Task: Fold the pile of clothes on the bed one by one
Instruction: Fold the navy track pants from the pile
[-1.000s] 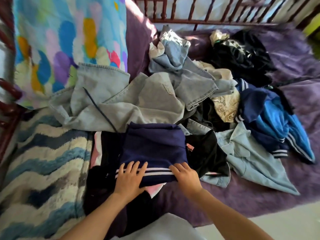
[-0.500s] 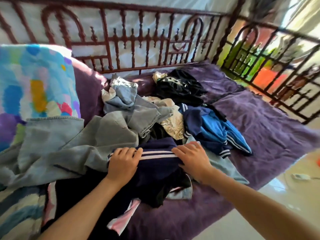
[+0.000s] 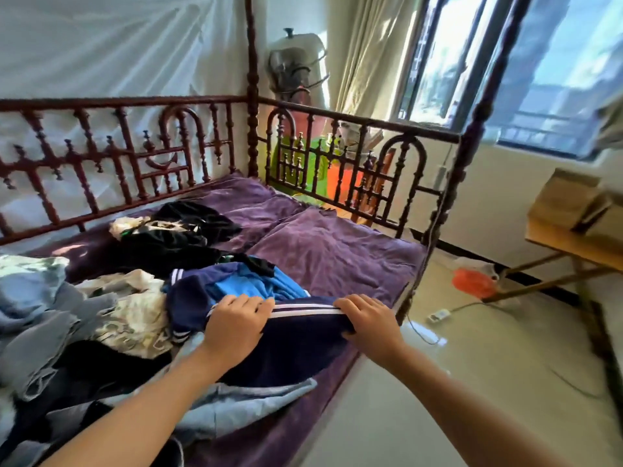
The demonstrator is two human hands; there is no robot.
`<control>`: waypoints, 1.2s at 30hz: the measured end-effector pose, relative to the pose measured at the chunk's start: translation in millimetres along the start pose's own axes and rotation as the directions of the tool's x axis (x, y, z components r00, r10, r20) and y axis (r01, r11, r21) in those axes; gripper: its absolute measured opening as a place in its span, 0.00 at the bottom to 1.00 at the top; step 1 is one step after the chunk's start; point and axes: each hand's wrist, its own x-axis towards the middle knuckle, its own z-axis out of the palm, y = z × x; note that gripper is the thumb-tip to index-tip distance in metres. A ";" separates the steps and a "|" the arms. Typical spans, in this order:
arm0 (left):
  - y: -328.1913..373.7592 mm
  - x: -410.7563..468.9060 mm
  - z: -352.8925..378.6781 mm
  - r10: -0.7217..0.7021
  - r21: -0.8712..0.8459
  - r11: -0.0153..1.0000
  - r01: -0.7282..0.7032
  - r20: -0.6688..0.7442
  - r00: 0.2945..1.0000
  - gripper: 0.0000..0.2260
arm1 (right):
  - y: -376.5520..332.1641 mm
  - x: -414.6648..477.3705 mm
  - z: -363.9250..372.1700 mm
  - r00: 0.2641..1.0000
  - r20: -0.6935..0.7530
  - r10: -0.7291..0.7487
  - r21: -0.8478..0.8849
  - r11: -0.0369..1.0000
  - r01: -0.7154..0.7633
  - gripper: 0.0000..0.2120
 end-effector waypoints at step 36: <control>17.8 431.4 304.8 -0.113 -0.019 0.991 0.133 0.417 0.902 0.19 | 469.1 187.7 169.0 0.872 0.470 0.137 0.174 0.954 -0.243 0.17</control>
